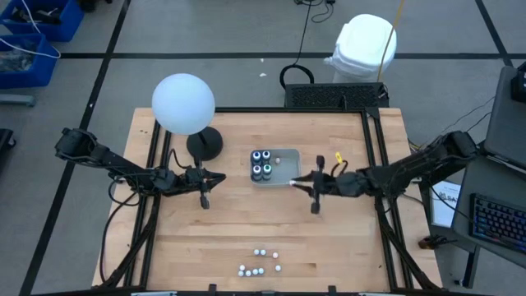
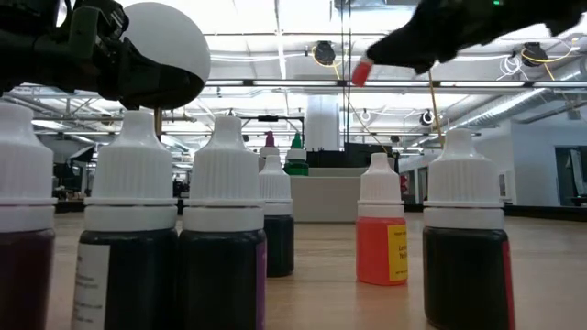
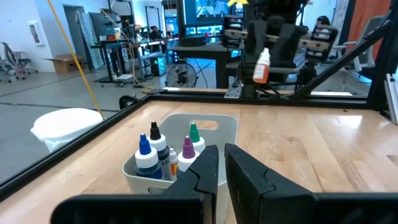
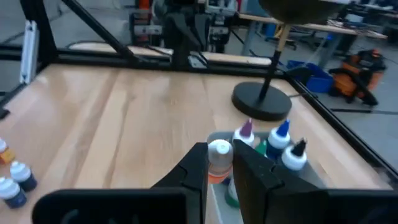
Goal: Pick & Place food coloring
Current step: Put the top right small yellow food coloring bottle into the gray bin
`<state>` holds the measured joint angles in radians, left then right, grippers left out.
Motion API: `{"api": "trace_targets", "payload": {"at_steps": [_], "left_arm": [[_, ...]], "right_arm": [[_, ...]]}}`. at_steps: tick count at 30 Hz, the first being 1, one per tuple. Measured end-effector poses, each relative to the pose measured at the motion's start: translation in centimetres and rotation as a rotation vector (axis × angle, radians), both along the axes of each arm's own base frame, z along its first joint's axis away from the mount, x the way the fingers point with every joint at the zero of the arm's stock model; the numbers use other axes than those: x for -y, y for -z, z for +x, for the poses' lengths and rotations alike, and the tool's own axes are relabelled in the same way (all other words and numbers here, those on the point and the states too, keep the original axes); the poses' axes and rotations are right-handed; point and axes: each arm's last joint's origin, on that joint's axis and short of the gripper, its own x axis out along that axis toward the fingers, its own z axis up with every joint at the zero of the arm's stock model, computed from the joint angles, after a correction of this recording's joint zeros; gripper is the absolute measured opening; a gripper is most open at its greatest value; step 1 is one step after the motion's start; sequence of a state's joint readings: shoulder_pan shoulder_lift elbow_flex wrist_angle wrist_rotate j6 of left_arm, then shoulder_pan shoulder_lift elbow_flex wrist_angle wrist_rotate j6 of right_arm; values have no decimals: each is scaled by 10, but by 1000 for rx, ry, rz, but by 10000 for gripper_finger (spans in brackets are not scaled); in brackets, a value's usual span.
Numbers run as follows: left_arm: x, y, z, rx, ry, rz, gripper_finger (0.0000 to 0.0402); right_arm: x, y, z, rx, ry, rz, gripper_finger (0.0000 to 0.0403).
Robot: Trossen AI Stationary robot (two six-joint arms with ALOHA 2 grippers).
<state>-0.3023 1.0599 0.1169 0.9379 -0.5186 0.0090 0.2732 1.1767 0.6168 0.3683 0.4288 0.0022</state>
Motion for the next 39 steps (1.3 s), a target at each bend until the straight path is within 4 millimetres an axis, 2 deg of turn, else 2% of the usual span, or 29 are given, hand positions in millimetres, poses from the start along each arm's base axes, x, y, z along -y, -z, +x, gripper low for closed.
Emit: {"api": "trace_targets", "payload": {"at_steps": [4,7,14,20,27,32,39], "left_arm": [[0,0,0,0,0,0,37],[0,0,0,-1,0,0,37],[0,0,0,-3,-6,4,37],[0,1,0,-9,-5,10,37],[0,1,0,-11,-5,9,37],[0,1,0,-10,-6,12,37],[0,1,0,-8,-6,14,37]], "right_arm": [[20,-4,11,-4,-22,19,45],[35,1,18,-30,3,28,45],[60,33,34,-141,103,37,45],[70,61,47,-194,143,48,45],[78,77,52,-225,170,61,45],[85,89,57,-226,150,132,45],[92,106,71,-283,174,134,45]]}}
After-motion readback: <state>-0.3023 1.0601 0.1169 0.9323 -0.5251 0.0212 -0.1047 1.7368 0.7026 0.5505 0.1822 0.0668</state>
